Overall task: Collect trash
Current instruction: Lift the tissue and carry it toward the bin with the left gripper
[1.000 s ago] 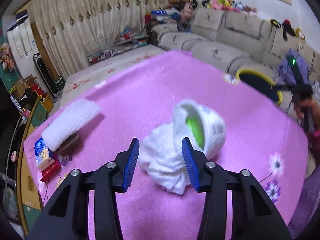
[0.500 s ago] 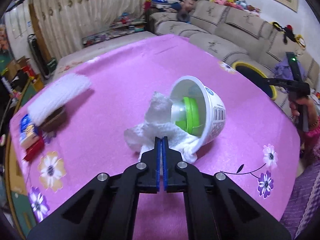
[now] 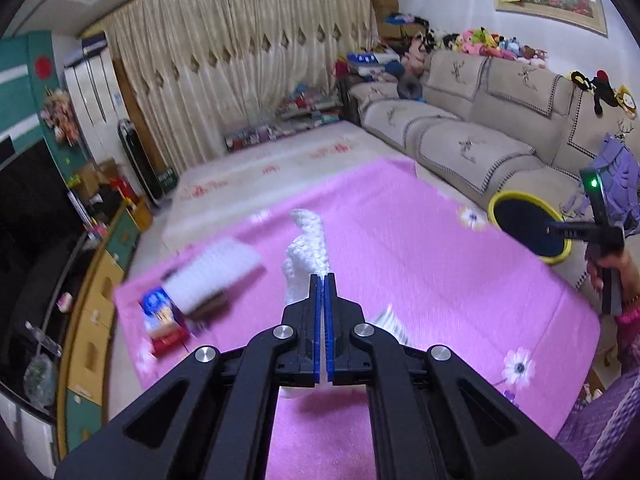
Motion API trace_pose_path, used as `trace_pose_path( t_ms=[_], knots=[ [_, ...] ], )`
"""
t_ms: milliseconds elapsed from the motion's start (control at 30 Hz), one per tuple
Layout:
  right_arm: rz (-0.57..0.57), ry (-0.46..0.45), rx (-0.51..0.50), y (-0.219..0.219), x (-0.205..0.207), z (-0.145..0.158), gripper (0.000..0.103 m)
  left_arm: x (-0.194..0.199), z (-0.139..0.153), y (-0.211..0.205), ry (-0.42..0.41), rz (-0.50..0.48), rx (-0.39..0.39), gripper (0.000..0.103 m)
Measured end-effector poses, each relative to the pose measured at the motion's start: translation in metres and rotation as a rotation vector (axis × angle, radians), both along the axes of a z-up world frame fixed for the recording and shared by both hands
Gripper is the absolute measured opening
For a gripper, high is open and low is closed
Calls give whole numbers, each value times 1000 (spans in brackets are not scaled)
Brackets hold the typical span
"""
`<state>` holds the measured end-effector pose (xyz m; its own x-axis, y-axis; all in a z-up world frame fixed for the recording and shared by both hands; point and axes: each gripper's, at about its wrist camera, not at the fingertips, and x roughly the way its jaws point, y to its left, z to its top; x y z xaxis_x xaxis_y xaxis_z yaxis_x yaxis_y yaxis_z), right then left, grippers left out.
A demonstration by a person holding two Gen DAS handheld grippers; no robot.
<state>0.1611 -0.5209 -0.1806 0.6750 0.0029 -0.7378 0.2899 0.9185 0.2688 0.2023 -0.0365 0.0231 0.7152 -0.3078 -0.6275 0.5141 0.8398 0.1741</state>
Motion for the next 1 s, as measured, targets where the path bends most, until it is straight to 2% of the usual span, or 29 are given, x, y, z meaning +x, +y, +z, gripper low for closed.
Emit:
trace_pose_path(
  t_ms=[300, 533, 767, 1000],
  knots=[
    [-2, -23, 0, -5, -11, 8, 52, -5, 62, -21, -117, -2, -39, 2],
    [-26, -52, -4, -17, -24, 19, 52, -5, 95, -57, -149, -57, -49, 2],
    [-50, -68, 2, -36, -37, 22, 52, -1, 131, -116, -185, -124, -67, 2],
    [-102, -80, 2, -66, -57, 24, 52, -2, 135, -200, -166, -245, -58, 2]
  ],
)
